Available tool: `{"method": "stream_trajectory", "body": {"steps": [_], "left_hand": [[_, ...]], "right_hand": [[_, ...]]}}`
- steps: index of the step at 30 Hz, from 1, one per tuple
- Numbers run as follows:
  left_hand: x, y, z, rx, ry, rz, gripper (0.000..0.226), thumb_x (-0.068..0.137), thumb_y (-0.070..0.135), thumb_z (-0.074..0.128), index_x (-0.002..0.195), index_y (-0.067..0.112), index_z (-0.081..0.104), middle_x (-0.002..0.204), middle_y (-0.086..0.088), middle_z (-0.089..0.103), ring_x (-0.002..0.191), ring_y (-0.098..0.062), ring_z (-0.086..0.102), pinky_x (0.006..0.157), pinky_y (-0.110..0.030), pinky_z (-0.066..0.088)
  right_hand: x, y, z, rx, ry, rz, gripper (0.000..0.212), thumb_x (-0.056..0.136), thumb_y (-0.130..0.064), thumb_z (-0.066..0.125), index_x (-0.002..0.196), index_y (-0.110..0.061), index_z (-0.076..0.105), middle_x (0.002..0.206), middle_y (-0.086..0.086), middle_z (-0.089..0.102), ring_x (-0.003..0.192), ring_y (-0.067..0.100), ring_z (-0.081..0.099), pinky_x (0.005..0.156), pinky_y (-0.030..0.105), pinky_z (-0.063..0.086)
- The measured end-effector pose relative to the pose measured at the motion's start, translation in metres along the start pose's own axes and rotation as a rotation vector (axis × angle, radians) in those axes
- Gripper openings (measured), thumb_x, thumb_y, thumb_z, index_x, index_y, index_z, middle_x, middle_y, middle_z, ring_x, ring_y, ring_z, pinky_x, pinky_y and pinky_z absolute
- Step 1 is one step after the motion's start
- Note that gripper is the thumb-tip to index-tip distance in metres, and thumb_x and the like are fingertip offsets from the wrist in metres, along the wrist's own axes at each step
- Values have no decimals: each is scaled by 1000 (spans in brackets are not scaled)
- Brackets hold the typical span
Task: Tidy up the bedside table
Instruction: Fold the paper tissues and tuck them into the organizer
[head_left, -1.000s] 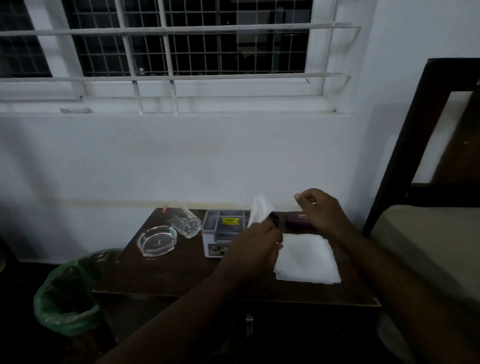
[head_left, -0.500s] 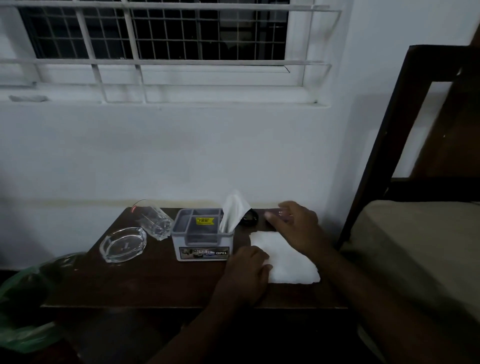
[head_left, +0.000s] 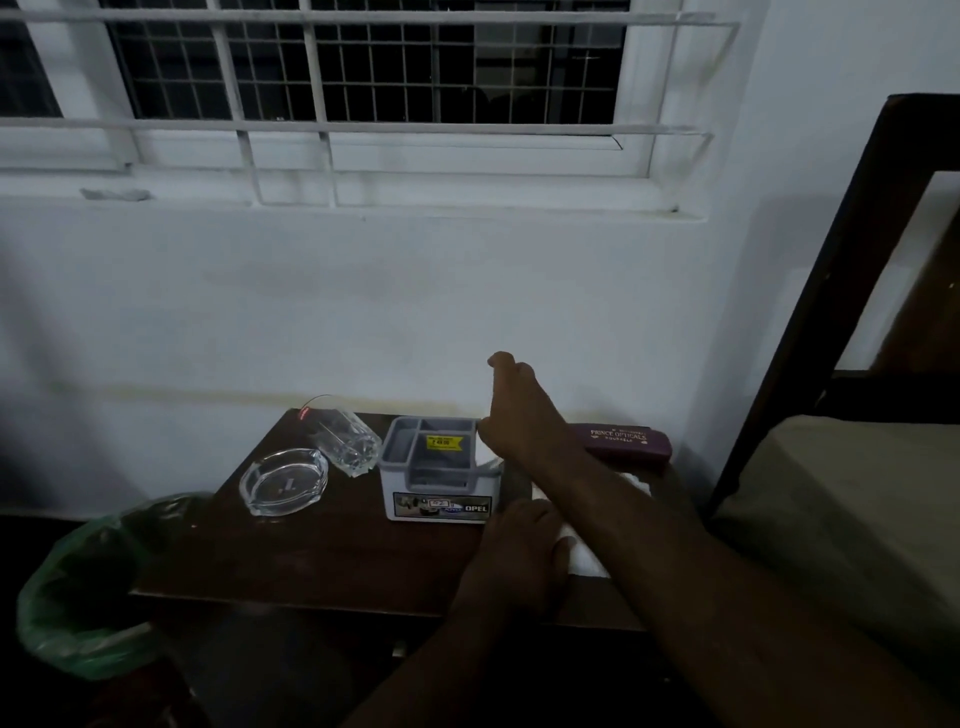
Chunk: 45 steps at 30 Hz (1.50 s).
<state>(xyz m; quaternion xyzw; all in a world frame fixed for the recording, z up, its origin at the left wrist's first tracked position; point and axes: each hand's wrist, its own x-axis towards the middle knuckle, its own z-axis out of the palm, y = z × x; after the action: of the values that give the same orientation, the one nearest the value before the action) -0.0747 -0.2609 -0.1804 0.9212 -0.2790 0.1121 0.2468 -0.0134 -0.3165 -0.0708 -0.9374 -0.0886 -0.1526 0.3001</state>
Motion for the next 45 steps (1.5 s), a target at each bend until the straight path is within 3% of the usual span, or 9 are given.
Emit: {"method": "stream_trajectory", "body": {"steps": [3, 5, 8, 11, 15, 22, 30, 36, 45], "left_hand": [[1, -9, 13, 55, -19, 5, 36, 98, 31, 39, 126, 16, 57, 137, -3, 53, 130, -20, 42, 106, -37, 29], [0, -15, 21, 54, 15, 33, 34, 98, 32, 39, 125, 21, 57, 140, 1, 51, 132, -18, 41, 105, -38, 29], [1, -18, 24, 40, 6, 19, 38, 98, 34, 37, 132, 27, 51, 150, 4, 41, 139, -14, 31, 109, -38, 23], [3, -19, 26, 44, -18, 23, 42, 98, 33, 35, 139, 26, 45, 153, 3, 38, 142, -13, 27, 113, -39, 19], [4, -21, 29, 72, -52, 19, 45, 100, 34, 32, 144, 27, 40, 155, 4, 36, 144, -12, 24, 114, -38, 17], [4, -20, 28, 87, -62, -6, 45, 100, 35, 34, 144, 30, 40, 156, 6, 34, 145, -11, 23, 114, -37, 16], [3, -17, 26, 81, -68, -18, 44, 101, 34, 34, 144, 29, 41, 156, 5, 35, 145, -11, 23, 115, -37, 16], [3, -19, 29, 86, -58, -25, 44, 100, 35, 35, 143, 29, 42, 155, 6, 36, 145, -11, 24, 114, -38, 18], [5, -20, 30, 85, -53, -20, 44, 100, 35, 36, 143, 29, 43, 155, 5, 36, 145, -11, 24, 113, -38, 18]], "right_hand": [[4, 12, -16, 118, -10, 33, 87, 78, -35, 75, 144, -16, 23, 143, 17, 36, 124, 29, 48, 103, 41, 43], [5, 31, -34, 221, 137, 91, 78, 78, -55, 68, 139, -21, 33, 140, 13, 43, 123, 23, 49, 103, 39, 42], [-6, 85, -59, 109, 196, 137, 34, 86, -42, 64, 112, -21, 58, 115, 5, 63, 94, 12, 57, 80, 26, 44], [-32, 150, -65, -60, -15, 240, 6, 86, -20, 65, 92, -19, 67, 105, 6, 69, 88, 18, 63, 74, 28, 50], [-54, 198, -60, -270, -250, 199, 20, 90, -22, 63, 108, -14, 70, 111, 2, 70, 102, 18, 63, 86, 26, 45], [-54, 202, -46, -199, -185, 179, 24, 85, -36, 68, 101, -18, 70, 92, -7, 63, 84, 8, 56, 74, 22, 39], [-52, 197, -47, -36, -149, 162, 14, 78, -20, 76, 76, -26, 63, 83, -9, 63, 80, 10, 59, 62, 19, 39], [-48, 196, -42, -84, -190, 115, 29, 85, -22, 71, 113, -14, 67, 107, -6, 61, 102, 12, 57, 84, 21, 42], [-39, 195, -34, -225, -189, 94, 23, 93, -13, 55, 107, -8, 72, 115, 6, 70, 104, 19, 63, 93, 29, 48]]}}
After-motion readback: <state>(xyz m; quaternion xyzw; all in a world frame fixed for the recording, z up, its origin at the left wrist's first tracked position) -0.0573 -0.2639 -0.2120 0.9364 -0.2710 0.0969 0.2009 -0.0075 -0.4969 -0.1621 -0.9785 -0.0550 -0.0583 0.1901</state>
